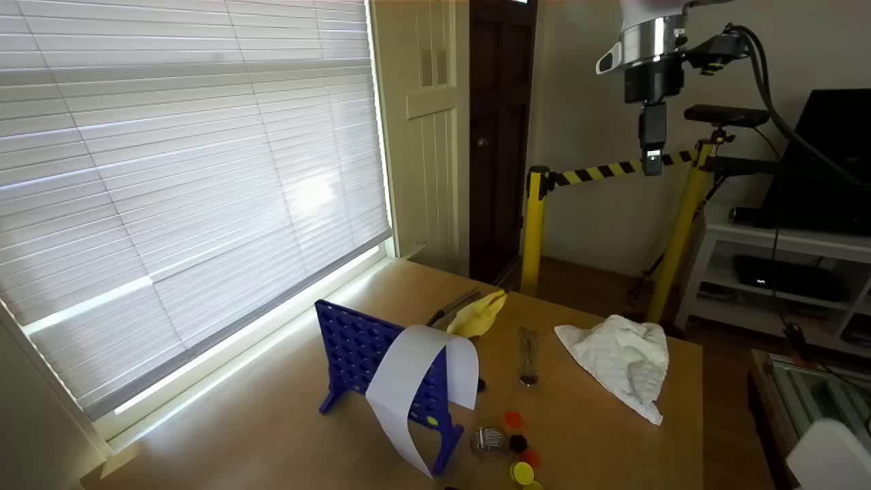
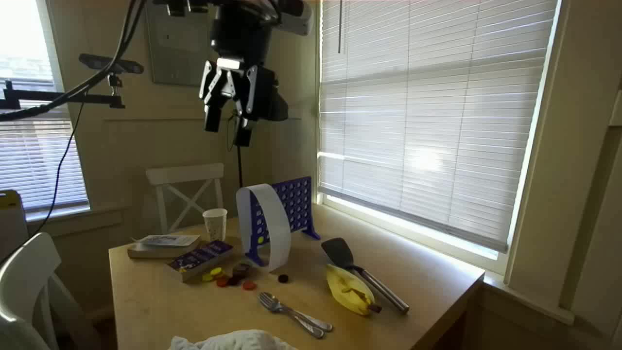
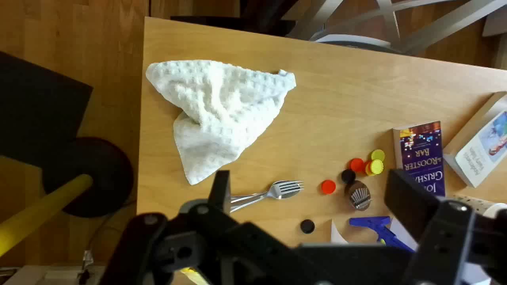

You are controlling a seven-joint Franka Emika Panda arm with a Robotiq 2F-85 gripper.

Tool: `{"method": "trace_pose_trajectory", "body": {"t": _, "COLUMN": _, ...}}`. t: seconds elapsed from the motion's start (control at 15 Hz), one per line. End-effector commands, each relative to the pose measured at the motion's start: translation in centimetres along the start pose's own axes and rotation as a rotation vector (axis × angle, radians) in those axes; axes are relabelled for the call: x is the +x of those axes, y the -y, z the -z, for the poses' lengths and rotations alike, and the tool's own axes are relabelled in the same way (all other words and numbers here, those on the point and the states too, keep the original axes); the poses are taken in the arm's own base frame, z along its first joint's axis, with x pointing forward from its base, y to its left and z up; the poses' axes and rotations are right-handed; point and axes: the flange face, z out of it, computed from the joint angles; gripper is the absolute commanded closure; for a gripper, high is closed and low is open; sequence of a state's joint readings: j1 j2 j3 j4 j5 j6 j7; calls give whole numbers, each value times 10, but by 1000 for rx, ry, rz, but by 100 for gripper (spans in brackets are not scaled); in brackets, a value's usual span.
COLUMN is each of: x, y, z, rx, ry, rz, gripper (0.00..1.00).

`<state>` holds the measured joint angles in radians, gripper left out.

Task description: Move the spatula to the left.

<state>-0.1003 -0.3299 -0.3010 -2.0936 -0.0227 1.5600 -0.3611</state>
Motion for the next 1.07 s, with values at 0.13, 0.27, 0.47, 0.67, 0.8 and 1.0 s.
{"method": "trace_pose_trajectory", "body": {"t": 0.13, "x": 0, "y": 0, "z": 1, "rx": 0, "ry": 1, "rz": 0, "gripper": 0}}
{"method": "trace_pose_trajectory", "body": {"t": 0.27, "x": 0, "y": 0, "z": 1, "rx": 0, "ry": 1, "rz": 0, "gripper": 0}}
{"method": "trace_pose_trajectory", "body": {"t": 0.47, "x": 0, "y": 0, "z": 1, "rx": 0, "ry": 1, "rz": 0, "gripper": 0}}
{"method": "trace_pose_trajectory", "body": {"t": 0.67, "x": 10, "y": -5, "z": -3, "rx": 31, "ry": 0, "rz": 17, "gripper": 0}}
{"method": "trace_pose_trajectory", "body": {"t": 0.8, "x": 23, "y": -12, "z": -12, "rx": 65, "ry": 22, "rz": 19, "gripper": 0}}
{"method": "trace_pose_trajectory", "body": {"t": 1.0, "x": 51, "y": -28, "z": -30, "rx": 135, "ry": 40, "rz": -24, "gripper": 0}}
